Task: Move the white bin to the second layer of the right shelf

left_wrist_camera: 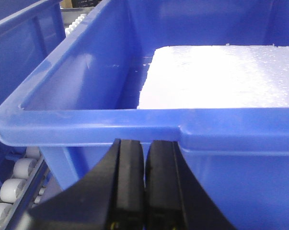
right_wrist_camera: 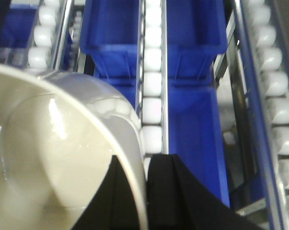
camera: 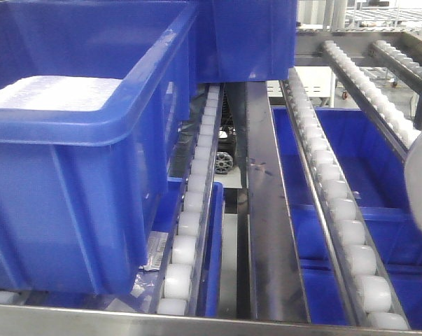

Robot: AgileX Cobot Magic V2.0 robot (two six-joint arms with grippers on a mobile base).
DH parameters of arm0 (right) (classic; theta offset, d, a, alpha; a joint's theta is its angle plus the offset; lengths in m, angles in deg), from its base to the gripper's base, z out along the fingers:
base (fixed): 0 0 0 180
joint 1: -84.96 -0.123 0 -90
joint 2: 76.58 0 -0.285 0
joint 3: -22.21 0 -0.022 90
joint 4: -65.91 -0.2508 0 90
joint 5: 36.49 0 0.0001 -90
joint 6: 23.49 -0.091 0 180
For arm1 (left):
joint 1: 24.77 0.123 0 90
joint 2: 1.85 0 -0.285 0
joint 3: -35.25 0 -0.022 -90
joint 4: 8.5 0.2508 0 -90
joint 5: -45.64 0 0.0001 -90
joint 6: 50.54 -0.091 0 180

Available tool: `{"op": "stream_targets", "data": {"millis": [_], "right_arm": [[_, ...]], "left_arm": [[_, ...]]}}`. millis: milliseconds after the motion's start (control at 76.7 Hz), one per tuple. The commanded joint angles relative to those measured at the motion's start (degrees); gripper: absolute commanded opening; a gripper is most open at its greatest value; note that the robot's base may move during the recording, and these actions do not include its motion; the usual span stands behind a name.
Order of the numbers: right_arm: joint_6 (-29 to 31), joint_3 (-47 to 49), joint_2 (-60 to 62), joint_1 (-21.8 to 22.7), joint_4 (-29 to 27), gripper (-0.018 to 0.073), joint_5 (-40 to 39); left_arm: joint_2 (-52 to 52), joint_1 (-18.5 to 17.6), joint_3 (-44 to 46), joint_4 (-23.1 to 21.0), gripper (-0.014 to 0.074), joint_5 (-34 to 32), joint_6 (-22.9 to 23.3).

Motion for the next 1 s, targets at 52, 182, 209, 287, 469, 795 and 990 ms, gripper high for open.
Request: {"op": "stream_targets", "data": {"millis": [52, 182, 209, 287, 469, 795, 990], "right_arm": [[-0.17, 1.76, -2.73, -0.06, -2.57, 0.0049, -6.6], [-0.17, 1.76, -4.92, -0.06, -2.72, 0.0049, -6.82], [-0.17, 1.76, -5.25, -0.06, -2.72, 0.0049, -6.82], [-0.17, 1.76, -6.36, -0.06, -2.72, 0.0049, -6.87], [-0.17, 1.76, -8.78, -0.06, -2.72, 0.0049, -7.97], [-0.17, 1.76, -10.84, -0.06, -2.72, 0.0177, -8.1], [-0.17, 1.76, -10.84, -0.06, -2.72, 0.0213, -8.28]], "left_arm": [[0.9, -0.07, -2.11, 0.0, 0.0085, -4.91, 0.3], [0.9, -0.07, -2.11, 0.0, 0.0085, -4.91, 0.3], [0.9, -0.07, -2.11, 0.0, 0.0085, -4.91, 0.3], [0.9, -0.07, -2.11, 0.0, 0.0085, -4.91, 0.3], [0.9, -0.07, -2.11, 0.0, 0.0085, -4.91, 0.3], [0.9, -0.07, -2.11, 0.0, 0.0085, -4.91, 0.3], [0.9, -0.07, -2.11, 0.0, 0.0085, -4.91, 0.3]]}}
